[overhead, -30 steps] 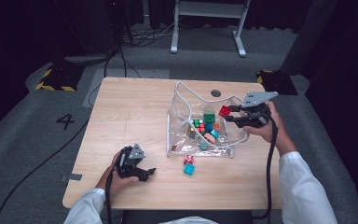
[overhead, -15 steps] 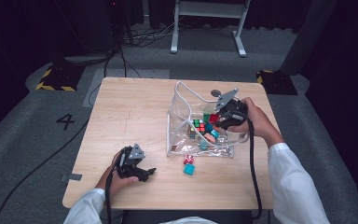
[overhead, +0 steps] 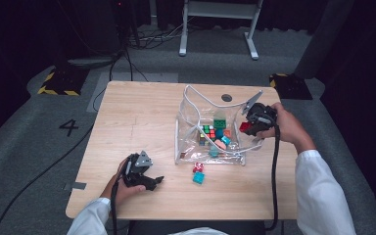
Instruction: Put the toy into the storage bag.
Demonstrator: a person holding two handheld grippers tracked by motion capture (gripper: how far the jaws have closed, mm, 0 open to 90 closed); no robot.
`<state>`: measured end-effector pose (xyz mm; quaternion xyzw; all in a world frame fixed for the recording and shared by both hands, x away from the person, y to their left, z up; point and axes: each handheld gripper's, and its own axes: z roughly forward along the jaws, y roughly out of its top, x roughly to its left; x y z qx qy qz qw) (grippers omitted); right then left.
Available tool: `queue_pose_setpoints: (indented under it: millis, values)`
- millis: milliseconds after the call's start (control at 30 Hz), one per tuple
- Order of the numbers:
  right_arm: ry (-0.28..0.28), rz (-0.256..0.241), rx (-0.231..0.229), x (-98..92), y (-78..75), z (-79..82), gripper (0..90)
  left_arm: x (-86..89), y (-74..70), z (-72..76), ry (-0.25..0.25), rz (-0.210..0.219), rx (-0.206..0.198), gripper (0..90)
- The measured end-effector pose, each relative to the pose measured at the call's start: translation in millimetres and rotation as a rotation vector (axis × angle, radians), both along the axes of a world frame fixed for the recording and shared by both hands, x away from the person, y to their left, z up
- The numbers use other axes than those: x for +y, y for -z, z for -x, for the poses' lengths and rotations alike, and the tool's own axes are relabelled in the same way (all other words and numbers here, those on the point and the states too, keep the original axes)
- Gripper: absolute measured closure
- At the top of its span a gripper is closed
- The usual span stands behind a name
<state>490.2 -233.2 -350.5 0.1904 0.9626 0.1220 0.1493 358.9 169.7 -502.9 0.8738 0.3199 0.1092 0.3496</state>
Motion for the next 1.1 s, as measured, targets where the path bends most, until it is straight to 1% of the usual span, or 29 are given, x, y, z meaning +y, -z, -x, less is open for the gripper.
queue_pose_setpoints:
  millis: [33, 67, 167, 267, 333, 367, 400, 433, 467, 500, 533, 567, 600, 633, 667, 700, 733, 767, 800, 833, 867, 900, 933, 967, 1000, 1033, 1067, 1100]
  values:
    - [-0.002, 0.014, 0.001, -2.7, -0.3, 0.3, 59.1, 0.2, -0.1, -0.1, 0.002, -0.003, 0.000, 14.2]
    - [0.000, 0.013, 0.000, -4.4, -0.6, 0.9, 59.1, 0.0, 0.0, 0.0, 0.000, 0.000, 0.000, 14.2]
    - [0.004, 0.004, -0.002, -6.7, -1.7, 1.9, 59.1, 0.1, 0.0, 0.0, 0.001, -0.001, 0.000, 14.2]
    - [0.001, -0.004, -0.014, -6.6, -1.6, 2.7, 58.6, 0.0, 0.0, 0.0, 0.000, 0.000, 0.000, 14.2]
    - [0.000, -0.019, -0.018, -6.7, -1.4, 2.5, 56.2, 0.0, 0.0, 0.0, 0.000, 0.000, 0.000, 14.2]
    - [-0.003, -0.037, -0.019, -7.2, -1.7, 2.6, 54.8, 0.0, 0.0, 0.0, 0.000, 0.000, 0.000, 14.2]
    - [-0.001, -0.075, -0.012, -8.3, -2.7, 2.7, 53.1, 0.0, 0.0, 0.0, 0.000, 0.000, 0.000, 14.2]
    - [0.001, -0.103, -0.012, -9.8, -3.6, 2.6, 51.7, 0.0, 0.0, 0.0, 0.000, 0.000, 0.000, 14.2]
    - [0.006, -0.136, -0.013, -11.3, -4.2, 3.1, 51.6, 0.0, 0.0, 0.0, 0.000, 0.000, 0.000, 14.2]
    - [0.007, -0.157, -0.010, -12.7, -4.7, 3.6, 51.2, 0.0, 0.0, 0.0, 0.000, 0.000, 0.000, 14.2]
    - [0.003, -0.201, -0.010, -15.4, -4.8, 4.1, 50.2, 0.0, 0.0, 0.0, 0.000, 0.000, 0.000, 14.2]
    - [0.005, -0.225, -0.015, -17.5, -5.5, 5.2, 48.1, 0.0, 0.0, 0.0, 0.000, 0.000, 0.000, 14.2]
    - [0.000, -0.252, -0.035, -19.2, -6.5, 7.3, 45.8, 0.0, 0.0, 0.0, 0.000, 0.000, 0.000, 14.2]
    - [0.014, -0.261, -0.047, -20.6, -8.6, 10.8, 44.4, 0.0, 0.0, 0.1, 0.000, 0.000, 0.000, 14.2]
    - [-0.001, -0.301, -0.073, -22.9, -10.5, 14.3, 42.3, 0.0, 0.0, 0.0, 0.000, 0.000, 0.000, 14.2]
    - [0.014, -0.325, -0.093, -24.7, -12.6, 18.5, 39.3, 0.0, 0.0, 0.0, 0.000, 0.000, 0.000, 14.2]
    - [0.044, -0.363, -0.105, -26.2, -14.7, 23.6, 36.6, 0.0, 0.0, 0.0, 0.000, 0.000, 0.000, 14.2]
    - [0.051, -0.408, -0.122, -27.9, -16.4, 27.2, 34.6, 0.0, 0.0, 0.0, 0.000, 0.000, 0.000, 14.2]
    - [0.064, -0.446, -0.129, -29.3, -18.4, 31.4, 33.5, 0.0, 0.0, 0.0, 0.000, 0.000, 0.000, 14.2]
    - [0.057, -0.452, -0.153, -32.3, -21.0, 34.2, 32.0, 0.0, 0.0, 0.0, 0.000, 0.000, 0.000, 14.2]
    - [0.058, -0.478, -0.172, -33.6, -23.0, 37.9, 31.3, 0.0, 0.0, 0.0, 0.000, 0.000, 0.000, 14.2]
    - [0.063, -0.501, -0.177, -35.0, -25.1, 42.3, 31.3, 0.0, 0.0, 0.0, 0.000, 0.000, 0.000, 14.2]
    - [0.052, -0.509, -0.193, -37.0, -27.1, 45.9, 30.9, 0.0, 0.0, 0.0, 0.000, 0.000, 0.000, 14.2]
    - [0.058, -0.528, -0.207, -37.4, -28.5, 50.4, 30.3, 0.0, 0.0, 0.0, 0.000, 0.000, 0.000, 14.2]
    - [0.048, -0.532, -0.223, -39.9, -30.2, 53.9, 29.7, 0.0, 0.0, 0.1, -0.001, 0.000, 0.000, 14.2]
    - [0.052, -0.557, -0.220, -41.1, -30.9, 58.1, 29.2, 0.0, 0.0, 0.0, 0.000, 0.000, 0.000, 14.2]
    - [0.049, -0.564, -0.224, -43.4, -31.4, 62.6, 29.2, 0.0, 0.0, 0.0, 0.000, 0.000, 0.000, 14.2]
    - [0.037, -0.564, -0.242, -45.5, -31.4, 66.6, 29.2, 0.0, 0.0, 0.0, 0.000, 0.000, 0.000, 14.2]
